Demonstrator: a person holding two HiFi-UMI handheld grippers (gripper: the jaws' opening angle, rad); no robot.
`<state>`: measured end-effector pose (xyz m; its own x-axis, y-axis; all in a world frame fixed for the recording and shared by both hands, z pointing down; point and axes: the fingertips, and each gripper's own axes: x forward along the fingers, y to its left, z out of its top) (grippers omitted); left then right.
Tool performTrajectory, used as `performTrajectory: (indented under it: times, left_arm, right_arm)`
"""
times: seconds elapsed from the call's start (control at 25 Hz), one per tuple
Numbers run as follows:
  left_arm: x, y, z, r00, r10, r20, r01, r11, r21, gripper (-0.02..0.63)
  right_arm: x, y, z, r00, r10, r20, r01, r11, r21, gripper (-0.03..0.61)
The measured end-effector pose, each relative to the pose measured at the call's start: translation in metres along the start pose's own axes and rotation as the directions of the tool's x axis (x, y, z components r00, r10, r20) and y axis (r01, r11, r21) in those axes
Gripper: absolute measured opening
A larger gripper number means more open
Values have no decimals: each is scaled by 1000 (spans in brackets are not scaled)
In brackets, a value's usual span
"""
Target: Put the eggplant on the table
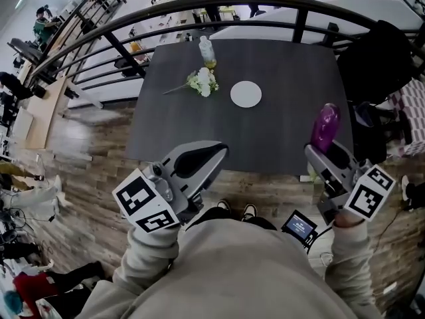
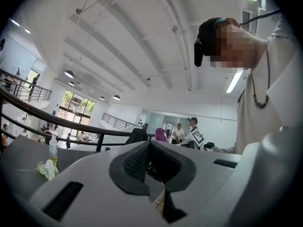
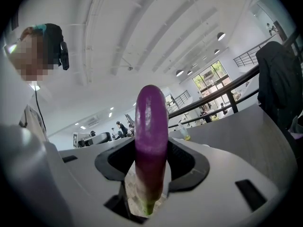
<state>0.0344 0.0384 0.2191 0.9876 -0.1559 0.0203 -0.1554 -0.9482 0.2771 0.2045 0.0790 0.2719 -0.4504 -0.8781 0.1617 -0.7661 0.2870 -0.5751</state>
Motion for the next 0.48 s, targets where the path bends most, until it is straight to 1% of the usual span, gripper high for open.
performTrajectory:
  times: [0.12,0.24,0.36,0.48]
  left_arm:
    - [11,12,8,1000,-15,-11,14,1000,-21,6]
    - [27,24,18,999,-51,-10,51,998,-49,6]
    - [37,35,18,996,-86,9,87,996,-28,6]
    - [45,53,28,992,-120,30,120,993,-6,6]
  right_arm:
    - [7,-7,10,1000,-20,-7,20,999,26,209]
    - [7,-10,25,998,-55,-9,55,998,33,209]
    - [10,-18,25,997,-77,17,77,997,18,209]
    - [20,-21,33,995,-95,31,95,995,-5,209]
